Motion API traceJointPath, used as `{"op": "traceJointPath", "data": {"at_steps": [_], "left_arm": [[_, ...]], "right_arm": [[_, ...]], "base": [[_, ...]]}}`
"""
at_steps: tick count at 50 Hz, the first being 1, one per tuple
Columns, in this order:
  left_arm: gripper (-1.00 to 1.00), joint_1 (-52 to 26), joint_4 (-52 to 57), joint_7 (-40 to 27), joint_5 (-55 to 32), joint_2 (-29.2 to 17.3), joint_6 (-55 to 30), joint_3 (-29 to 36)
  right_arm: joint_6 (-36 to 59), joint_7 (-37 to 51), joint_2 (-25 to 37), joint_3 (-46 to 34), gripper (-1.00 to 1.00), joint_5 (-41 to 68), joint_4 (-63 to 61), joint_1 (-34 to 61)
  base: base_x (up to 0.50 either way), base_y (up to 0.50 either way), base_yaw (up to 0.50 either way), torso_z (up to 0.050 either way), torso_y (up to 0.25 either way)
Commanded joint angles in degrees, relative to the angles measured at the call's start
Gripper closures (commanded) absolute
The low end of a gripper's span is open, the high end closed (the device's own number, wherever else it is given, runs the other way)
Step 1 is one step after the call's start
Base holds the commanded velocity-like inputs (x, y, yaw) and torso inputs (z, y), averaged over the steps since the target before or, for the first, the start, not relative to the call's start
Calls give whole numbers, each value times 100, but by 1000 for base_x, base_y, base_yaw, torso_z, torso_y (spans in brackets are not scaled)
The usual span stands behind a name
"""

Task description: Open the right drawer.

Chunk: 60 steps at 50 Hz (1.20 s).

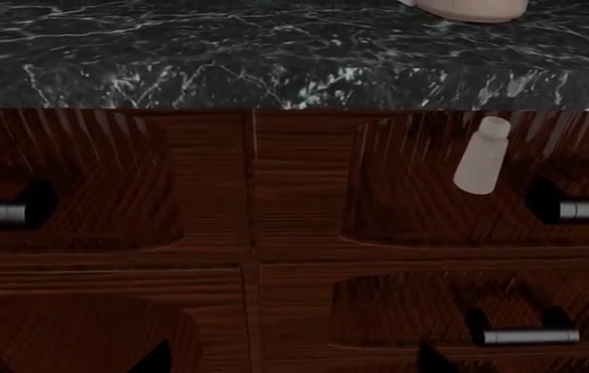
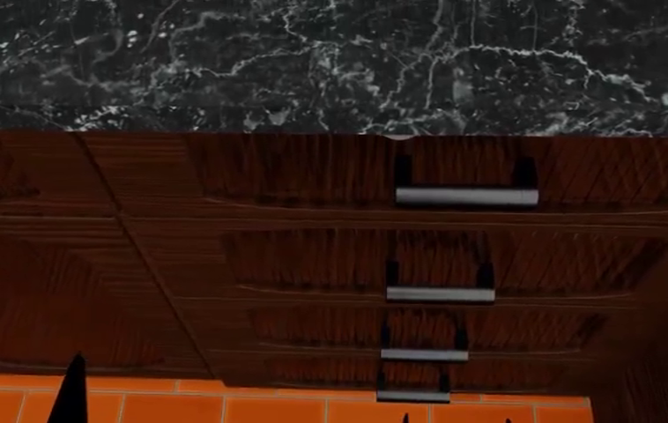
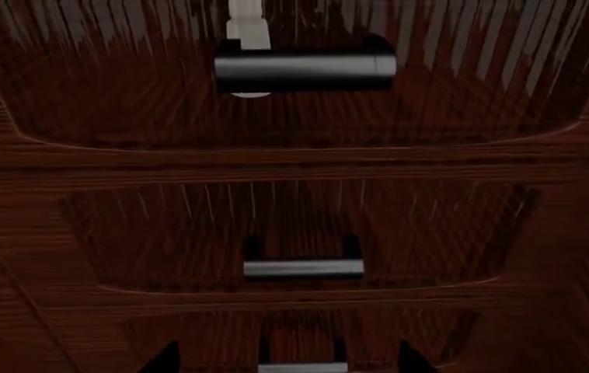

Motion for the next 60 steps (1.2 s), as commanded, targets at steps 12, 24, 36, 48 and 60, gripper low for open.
{"op": "traceJointPath", "data": {"at_steps": [12,24,36,48,60], "left_arm": [[-100,9,-89,-51,-71,-43,88,7],[-100,28,-58,-96,-92,-79,106,29],[-100,6,-47,-136,-134,-106,101,47],[-100,-12,-58,-173,-167,-136,92,74],[-100,-3,-102,-199,-206,-155,132,73]], "right_arm": [[-40,36,33,-69,-100,61,21,-20],[-68,57,59,-92,-100,85,7,-19],[-82,93,80,-120,-100,94,5,-16],[-99,124,99,-139,-100,111,34,0],[-91,179,135,-109,-100,161,65,2]], "base": [[158,0,0,0,0],[157,0,0,0,0],[157,0,0,0,0],[157,0,0,0,0],[40,0,0,0,0]]}}
